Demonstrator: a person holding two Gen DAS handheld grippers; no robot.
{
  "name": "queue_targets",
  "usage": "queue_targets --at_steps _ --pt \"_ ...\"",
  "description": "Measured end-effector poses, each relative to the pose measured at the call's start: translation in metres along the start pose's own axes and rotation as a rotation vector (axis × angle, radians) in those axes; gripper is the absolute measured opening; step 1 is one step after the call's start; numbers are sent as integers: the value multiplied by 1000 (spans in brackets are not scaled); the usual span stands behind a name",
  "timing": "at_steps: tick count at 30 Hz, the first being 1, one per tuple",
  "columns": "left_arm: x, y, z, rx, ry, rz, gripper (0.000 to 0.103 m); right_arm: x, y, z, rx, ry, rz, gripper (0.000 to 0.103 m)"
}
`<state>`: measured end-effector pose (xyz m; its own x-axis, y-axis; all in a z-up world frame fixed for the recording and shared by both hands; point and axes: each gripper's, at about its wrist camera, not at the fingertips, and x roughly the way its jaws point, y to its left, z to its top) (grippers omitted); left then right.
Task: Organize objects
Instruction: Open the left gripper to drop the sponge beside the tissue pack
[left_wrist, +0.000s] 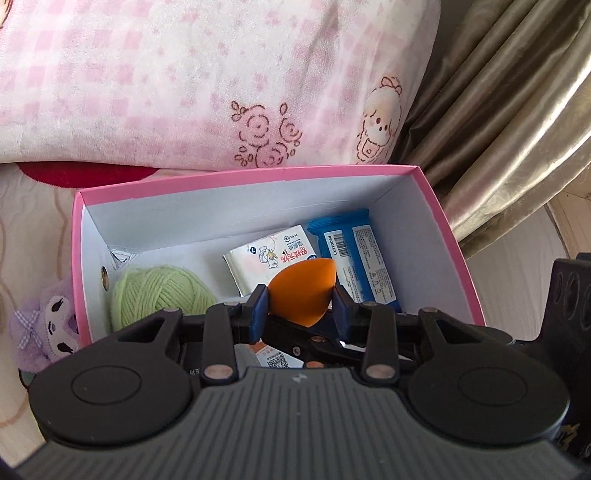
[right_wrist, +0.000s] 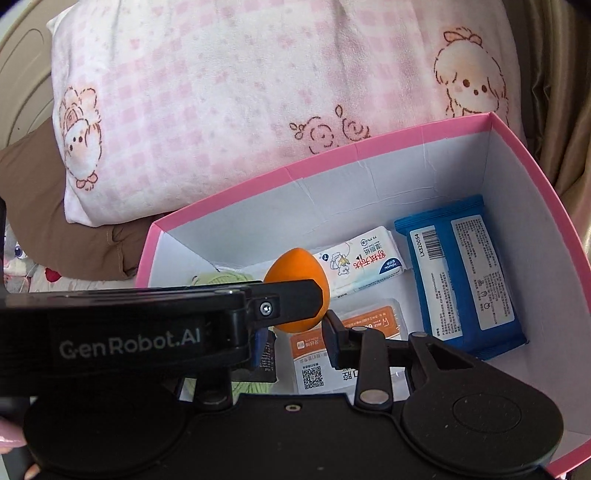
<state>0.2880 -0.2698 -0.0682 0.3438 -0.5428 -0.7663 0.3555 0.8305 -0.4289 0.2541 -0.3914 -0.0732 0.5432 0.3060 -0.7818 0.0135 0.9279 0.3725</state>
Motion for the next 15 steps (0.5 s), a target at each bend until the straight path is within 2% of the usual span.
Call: queue_targets --at_steps 9,13,15 --pt "8 16 5 -43 11 5 37 14 6 -2 -66 4 -28 38" --pt "-9 13 5 -14 -40 59 40 3 3 -6 -71 -10 -35 42" --pt "-22 12 4 2 -48 40 44 -5 1 -9 -53 -19 -21 42"
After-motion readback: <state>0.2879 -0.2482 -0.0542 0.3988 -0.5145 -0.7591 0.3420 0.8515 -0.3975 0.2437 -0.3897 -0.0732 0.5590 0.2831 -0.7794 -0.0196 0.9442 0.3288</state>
